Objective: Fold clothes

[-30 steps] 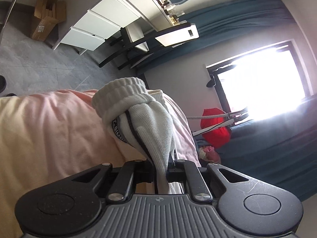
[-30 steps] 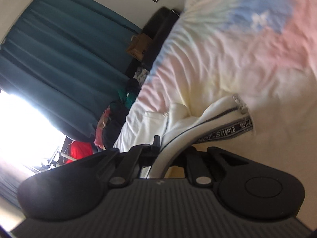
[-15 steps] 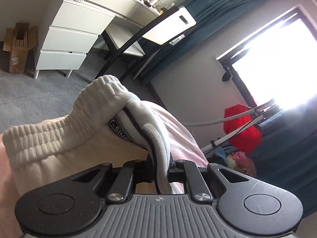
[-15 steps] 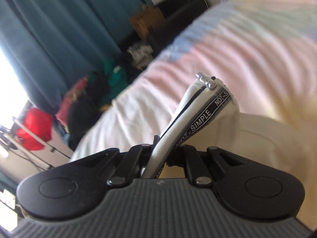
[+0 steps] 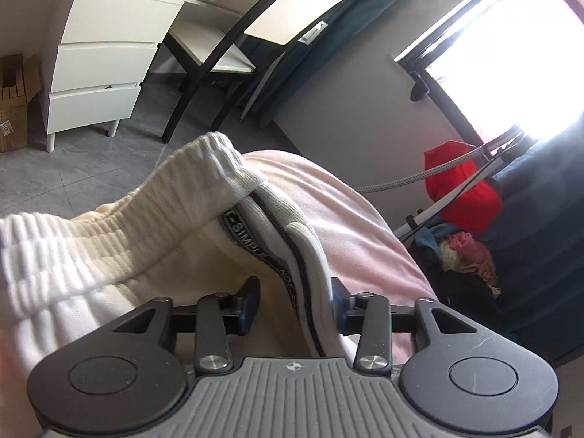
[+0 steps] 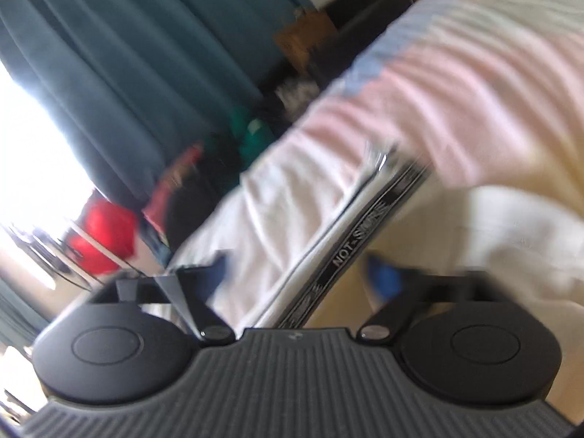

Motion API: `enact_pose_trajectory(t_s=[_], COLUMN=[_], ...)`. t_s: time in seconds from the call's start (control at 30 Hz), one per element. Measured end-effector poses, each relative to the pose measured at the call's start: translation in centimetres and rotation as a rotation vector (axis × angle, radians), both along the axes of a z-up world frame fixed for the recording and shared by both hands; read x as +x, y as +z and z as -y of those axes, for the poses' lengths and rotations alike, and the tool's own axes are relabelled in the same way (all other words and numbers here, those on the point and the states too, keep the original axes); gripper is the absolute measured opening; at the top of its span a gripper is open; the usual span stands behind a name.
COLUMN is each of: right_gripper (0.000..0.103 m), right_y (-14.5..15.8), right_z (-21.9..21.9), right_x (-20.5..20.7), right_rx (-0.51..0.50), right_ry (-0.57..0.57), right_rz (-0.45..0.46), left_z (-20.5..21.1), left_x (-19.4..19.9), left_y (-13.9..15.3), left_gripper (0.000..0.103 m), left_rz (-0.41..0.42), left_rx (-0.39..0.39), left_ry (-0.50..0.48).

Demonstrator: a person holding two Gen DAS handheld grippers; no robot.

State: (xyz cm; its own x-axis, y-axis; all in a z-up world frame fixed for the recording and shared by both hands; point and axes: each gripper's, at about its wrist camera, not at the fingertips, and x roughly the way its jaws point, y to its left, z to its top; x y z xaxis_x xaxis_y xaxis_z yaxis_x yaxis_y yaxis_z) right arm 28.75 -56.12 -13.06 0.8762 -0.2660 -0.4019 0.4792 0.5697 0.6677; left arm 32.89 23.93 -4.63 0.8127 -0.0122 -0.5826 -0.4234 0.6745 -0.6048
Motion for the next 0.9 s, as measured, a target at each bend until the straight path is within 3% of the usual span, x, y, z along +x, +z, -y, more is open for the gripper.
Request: enact_pose_trajectory(t_s=[0.13,0.27,0.43,0.5,0.6,0.7,0.77,0.83,0.9], right_gripper=[0.096,0.096,0.093,0.092,0.093,0.093,0.093,0.082,0.054], right_y=[0.7,-0.3,-2.8,-3.5,-4.3,-4.4,-4.9,-5.2,-5.4], right_z=[-0.7,-0.5,0.5,0.2,-0.3,-0.6,-0.2,0.2,-0.2], right_x=[-6.3,-11.7,-14.3,-14.7,-13.0,-9.8,-8.3,-6.7,-5.4], right_rx=[0.051,0.112,0.259,0.323,0.333,0.209,0.168,0.124,0.063], right_ry=[-0.036,-0.082,-0.068,-0.070,0.001,0.060,0.042,0.009,-0.020], right_rz=[0.099,0.112,0.054,0.041,0.013,-0.061,-0.016,0.025,0.012], left_z=[-0.5,-1.1,-1.6,-1.6,-0.9,-0.3,-0.1,-0.1,-0.4], left_x=[-5.8,-10.9,-14.5,-15.2,-14.3,-12.3,-11.0,-9.7,-9.1], left_y=[0.9,0.1,-2.8,-4.1,-4.7,-4.0,-4.2,-4.6,-5.1], left_gripper=[0.079,0.080,0.082,0.082,0.083,0.078,0.068,0.062,0.053], left_rz=[-0.010,-0.025,-0.089,-0.074,-0.051,0.002,0.017,0.026,0.039], left_rx=[0.020,-0.036,-0.135,-0.157,-0.112,-0.037,-0.033,-0.039,-0.081], left_ry=[0.011,0.022,0.086,0.096,0.087,0.048,0.083,0.128,0.178])
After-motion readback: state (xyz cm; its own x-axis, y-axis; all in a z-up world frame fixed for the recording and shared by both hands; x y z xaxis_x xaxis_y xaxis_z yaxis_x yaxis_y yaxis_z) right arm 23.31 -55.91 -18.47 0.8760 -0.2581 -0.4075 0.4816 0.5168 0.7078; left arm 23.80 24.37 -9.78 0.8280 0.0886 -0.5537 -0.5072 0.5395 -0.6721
